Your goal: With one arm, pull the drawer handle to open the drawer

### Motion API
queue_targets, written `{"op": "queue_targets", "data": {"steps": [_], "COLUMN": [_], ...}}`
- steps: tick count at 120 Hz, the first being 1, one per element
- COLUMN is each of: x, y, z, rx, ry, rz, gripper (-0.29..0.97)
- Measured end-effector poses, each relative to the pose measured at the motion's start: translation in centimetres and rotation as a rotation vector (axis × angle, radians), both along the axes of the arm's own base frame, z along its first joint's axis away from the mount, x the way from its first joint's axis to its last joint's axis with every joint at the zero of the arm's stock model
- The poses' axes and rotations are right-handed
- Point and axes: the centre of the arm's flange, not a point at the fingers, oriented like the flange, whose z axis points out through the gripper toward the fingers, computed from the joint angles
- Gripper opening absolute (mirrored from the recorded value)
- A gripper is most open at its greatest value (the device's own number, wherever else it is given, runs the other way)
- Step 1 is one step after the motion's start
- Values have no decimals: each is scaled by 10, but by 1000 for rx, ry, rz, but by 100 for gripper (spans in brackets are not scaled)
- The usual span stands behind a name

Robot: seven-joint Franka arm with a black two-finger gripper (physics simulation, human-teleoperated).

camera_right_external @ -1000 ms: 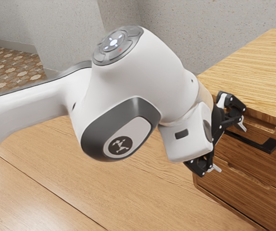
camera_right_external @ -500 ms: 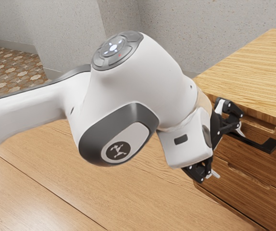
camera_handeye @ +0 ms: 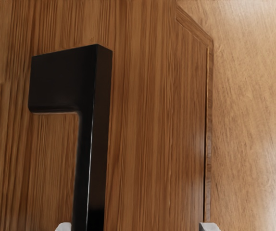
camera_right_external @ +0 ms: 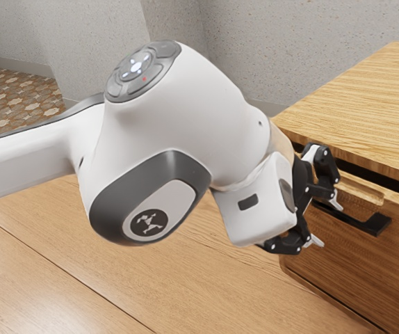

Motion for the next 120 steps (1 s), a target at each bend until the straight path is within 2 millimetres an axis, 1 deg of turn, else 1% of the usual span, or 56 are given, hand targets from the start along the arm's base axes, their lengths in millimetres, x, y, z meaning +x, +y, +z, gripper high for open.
{"op": "queue_targets", "data": {"steps": [34, 58, 74, 90, 106, 120], "x": [-2, -15, -30, -37, -49, -54], "y": [-1, 3, 1, -2, 2, 5], "z": [0, 2, 4, 5, 4, 2], "rx": [-8, -9, -7, -10, -8, -8], "ry": [3, 0, -7, -7, -8, -4], "rz": [12, 22, 18, 17, 27, 35], "gripper": [17, 13, 11, 12, 11, 12]}}
